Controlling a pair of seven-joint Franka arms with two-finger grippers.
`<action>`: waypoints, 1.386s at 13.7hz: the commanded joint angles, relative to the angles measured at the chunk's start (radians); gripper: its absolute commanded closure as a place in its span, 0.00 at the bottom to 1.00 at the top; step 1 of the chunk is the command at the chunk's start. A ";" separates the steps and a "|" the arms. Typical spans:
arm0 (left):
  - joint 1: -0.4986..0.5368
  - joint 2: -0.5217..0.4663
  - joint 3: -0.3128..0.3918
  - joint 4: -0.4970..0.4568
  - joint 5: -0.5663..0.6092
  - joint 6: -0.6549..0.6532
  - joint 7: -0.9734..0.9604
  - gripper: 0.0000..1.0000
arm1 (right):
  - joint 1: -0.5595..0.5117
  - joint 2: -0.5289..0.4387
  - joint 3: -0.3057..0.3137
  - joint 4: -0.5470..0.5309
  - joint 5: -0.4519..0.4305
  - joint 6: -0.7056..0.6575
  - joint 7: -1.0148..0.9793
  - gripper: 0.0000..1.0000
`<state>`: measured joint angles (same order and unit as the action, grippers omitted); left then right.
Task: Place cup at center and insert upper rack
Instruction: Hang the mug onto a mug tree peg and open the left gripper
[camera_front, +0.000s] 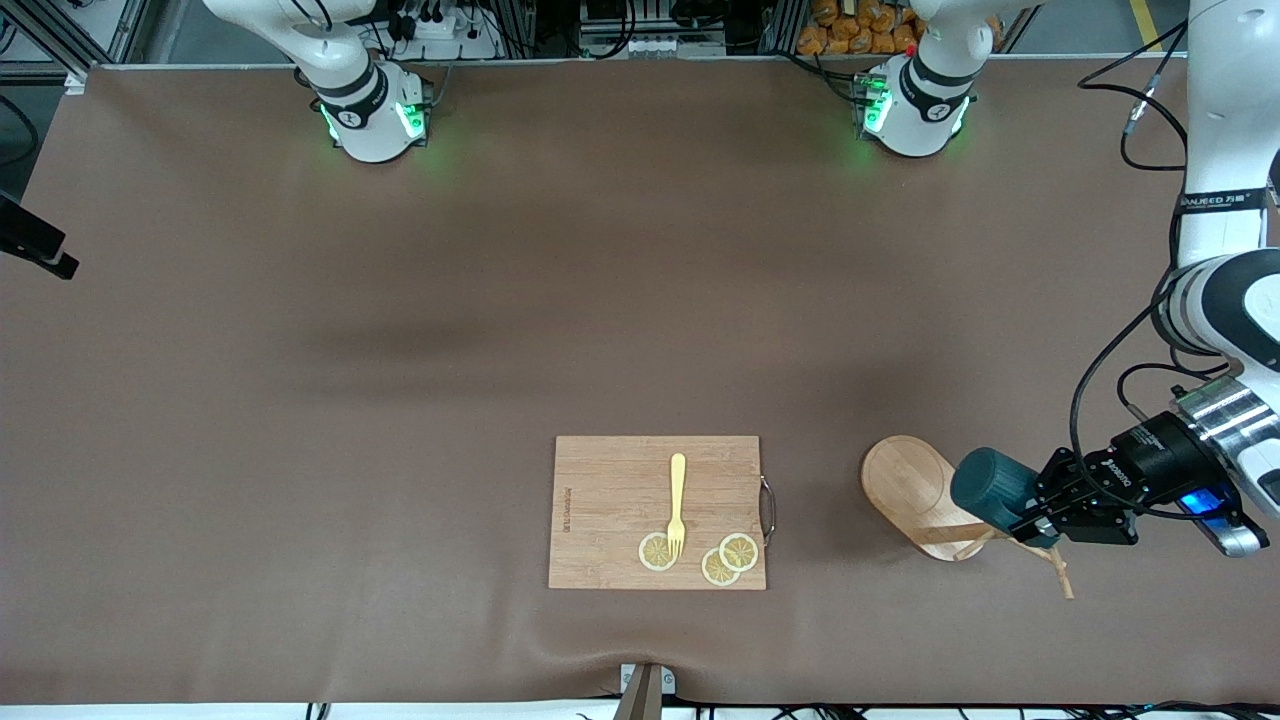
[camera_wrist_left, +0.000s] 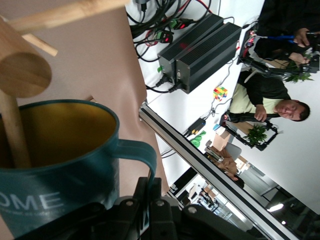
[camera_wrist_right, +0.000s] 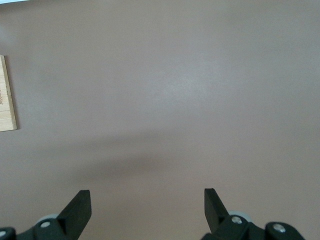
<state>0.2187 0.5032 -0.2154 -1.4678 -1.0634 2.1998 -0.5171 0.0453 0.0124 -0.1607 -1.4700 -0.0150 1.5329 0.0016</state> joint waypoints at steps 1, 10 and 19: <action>0.014 -0.045 -0.010 -0.068 -0.056 0.023 0.065 1.00 | -0.012 0.008 0.004 0.019 0.010 -0.016 0.011 0.00; 0.051 -0.045 -0.009 -0.152 -0.184 0.023 0.199 1.00 | -0.012 0.008 0.004 0.019 0.010 -0.016 0.011 0.00; 0.054 -0.061 -0.007 -0.181 -0.202 0.021 0.187 0.71 | -0.012 0.008 0.004 0.019 0.010 -0.016 0.011 0.00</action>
<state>0.2618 0.4894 -0.2155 -1.5929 -1.2382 2.2124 -0.3433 0.0453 0.0124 -0.1627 -1.4700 -0.0150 1.5321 0.0017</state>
